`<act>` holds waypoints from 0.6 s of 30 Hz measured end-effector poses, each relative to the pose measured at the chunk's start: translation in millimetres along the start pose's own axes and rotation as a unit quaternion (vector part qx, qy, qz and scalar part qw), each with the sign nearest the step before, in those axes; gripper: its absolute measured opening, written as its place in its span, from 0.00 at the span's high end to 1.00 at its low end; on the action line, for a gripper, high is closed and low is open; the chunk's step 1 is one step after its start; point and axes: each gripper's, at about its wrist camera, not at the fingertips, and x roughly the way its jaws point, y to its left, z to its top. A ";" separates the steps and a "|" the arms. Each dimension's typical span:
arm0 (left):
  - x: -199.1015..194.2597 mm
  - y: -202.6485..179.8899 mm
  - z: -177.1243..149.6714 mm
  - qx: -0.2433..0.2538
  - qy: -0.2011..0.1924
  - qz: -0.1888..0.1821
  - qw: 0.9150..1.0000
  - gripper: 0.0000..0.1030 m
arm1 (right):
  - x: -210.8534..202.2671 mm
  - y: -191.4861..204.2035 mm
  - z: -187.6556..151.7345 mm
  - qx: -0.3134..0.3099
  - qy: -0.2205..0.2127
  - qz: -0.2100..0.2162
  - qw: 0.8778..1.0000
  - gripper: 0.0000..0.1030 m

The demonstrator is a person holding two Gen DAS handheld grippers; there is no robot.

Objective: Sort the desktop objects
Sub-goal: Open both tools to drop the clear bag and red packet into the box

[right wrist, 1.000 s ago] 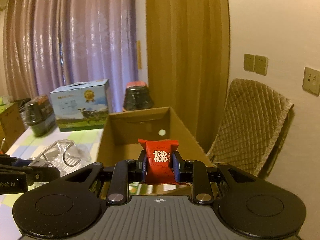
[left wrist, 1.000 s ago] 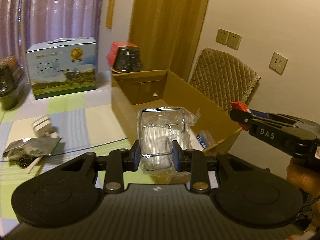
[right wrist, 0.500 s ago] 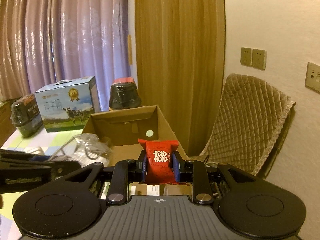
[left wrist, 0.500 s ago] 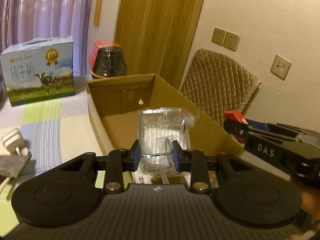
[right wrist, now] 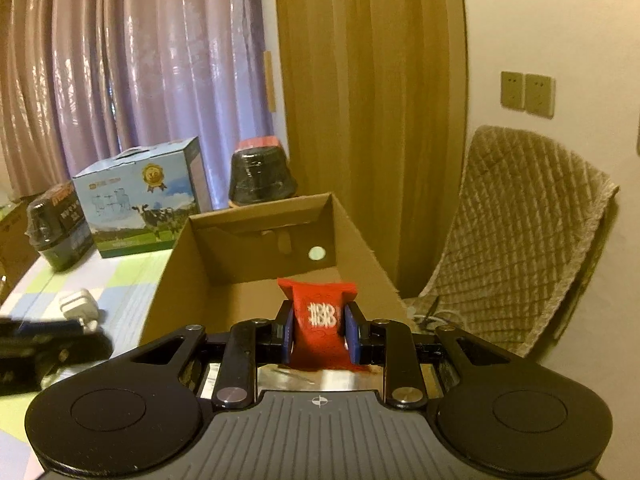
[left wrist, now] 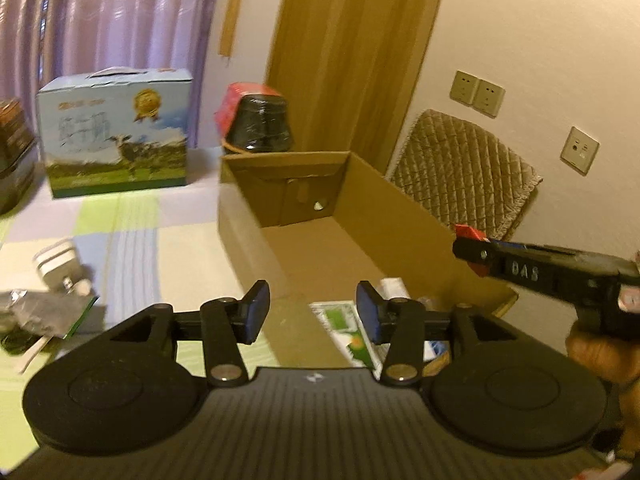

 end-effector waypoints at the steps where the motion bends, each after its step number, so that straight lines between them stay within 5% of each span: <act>1: -3.4 3.3 -2.1 -0.004 0.000 0.003 1.000 0.57 | 2.7 0.5 1.7 0.003 0.003 0.008 1.000 0.77; 6: -25.1 14.9 -13.3 -0.007 -0.004 0.017 1.000 0.50 | -2.6 -1.9 5.7 0.015 -0.008 0.007 1.000 0.48; 11: -44.4 26.0 -23.3 -0.024 -0.003 0.028 0.999 0.42 | -19.6 -3.0 2.2 0.025 -0.008 0.009 1.000 0.45; 18: -82.6 38.5 -39.7 -0.040 -0.007 0.047 0.998 0.29 | -58.1 13.4 -3.0 0.047 -0.019 0.021 0.999 0.28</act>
